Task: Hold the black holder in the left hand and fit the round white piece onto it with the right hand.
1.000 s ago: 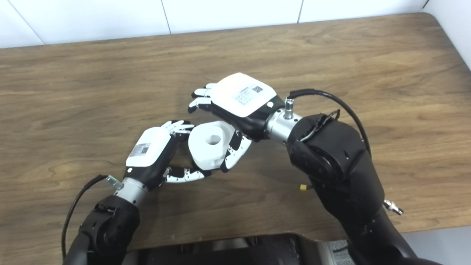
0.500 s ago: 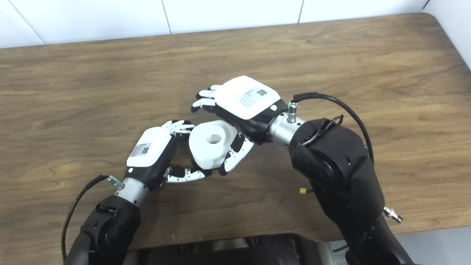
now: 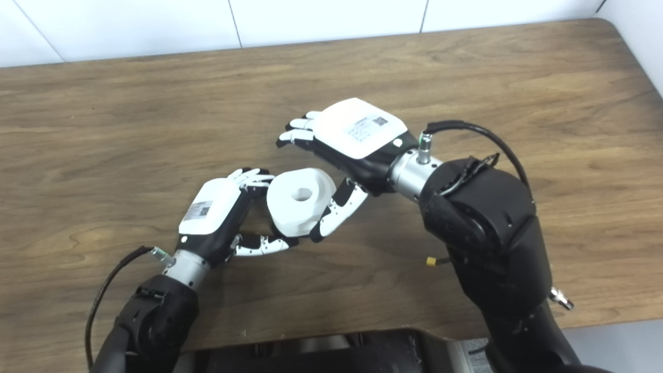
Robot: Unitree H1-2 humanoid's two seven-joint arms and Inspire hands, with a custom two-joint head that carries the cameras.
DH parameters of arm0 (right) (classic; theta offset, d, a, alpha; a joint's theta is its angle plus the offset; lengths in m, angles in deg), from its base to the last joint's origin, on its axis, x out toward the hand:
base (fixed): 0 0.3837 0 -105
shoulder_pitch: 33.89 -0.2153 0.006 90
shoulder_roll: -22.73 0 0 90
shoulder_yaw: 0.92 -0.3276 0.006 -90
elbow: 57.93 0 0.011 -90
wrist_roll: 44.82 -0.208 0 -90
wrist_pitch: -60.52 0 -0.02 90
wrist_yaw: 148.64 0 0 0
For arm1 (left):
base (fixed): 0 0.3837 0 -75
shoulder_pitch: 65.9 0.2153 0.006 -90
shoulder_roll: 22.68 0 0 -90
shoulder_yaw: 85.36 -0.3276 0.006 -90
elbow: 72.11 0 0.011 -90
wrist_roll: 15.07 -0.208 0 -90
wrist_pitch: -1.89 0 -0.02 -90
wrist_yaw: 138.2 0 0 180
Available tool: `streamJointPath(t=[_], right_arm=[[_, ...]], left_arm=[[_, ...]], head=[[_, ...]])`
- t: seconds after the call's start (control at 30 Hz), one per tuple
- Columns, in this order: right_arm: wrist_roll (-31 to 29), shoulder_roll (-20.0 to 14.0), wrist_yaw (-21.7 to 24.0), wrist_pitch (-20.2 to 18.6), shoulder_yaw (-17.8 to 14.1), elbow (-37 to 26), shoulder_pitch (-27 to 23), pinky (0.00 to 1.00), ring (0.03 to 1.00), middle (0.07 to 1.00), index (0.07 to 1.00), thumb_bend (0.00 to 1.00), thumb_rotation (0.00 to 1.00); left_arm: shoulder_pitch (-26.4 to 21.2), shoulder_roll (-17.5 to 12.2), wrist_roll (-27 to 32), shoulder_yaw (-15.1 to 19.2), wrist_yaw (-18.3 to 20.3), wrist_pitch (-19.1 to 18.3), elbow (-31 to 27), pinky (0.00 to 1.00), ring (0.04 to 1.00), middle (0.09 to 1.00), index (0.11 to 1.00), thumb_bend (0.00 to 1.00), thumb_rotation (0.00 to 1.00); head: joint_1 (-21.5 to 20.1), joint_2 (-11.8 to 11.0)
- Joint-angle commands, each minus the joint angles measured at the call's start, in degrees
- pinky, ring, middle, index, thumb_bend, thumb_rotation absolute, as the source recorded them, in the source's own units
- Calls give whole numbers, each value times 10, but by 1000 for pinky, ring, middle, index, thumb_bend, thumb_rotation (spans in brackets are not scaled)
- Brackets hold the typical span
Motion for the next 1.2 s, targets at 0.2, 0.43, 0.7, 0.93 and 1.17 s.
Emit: streamJointPath(t=[0.2,0.43,0.7,0.93,1.17], right_arm=[[-6,-12,-19,7,-17,7,-42,823,941,917,875,1000,606],[-9,-15,-37,8,-22,21,-49,798,942,916,878,1000,630],[-16,-27,-41,7,-30,21,-47,810,948,919,897,1000,643],[-22,-34,-50,8,-34,28,-42,810,950,920,901,1000,620],[-27,-39,-68,5,-35,41,-38,818,944,917,899,1000,618]], left_arm=[[8,-10,-23,-13,31,-14,11,920,867,808,748,728,151],[6,-8,-29,-10,40,-25,12,923,891,866,890,875,227],[1,1,-27,6,82,-62,-13,924,914,901,951,966,294],[-12,2,-15,38,152,-120,-63,941,936,924,972,957,302],[-37,-16,3,81,226,-179,-114,867,961,956,990,943,301]], head=[[9,-6],[19,-11],[28,-14],[46,-24],[59,-37]])
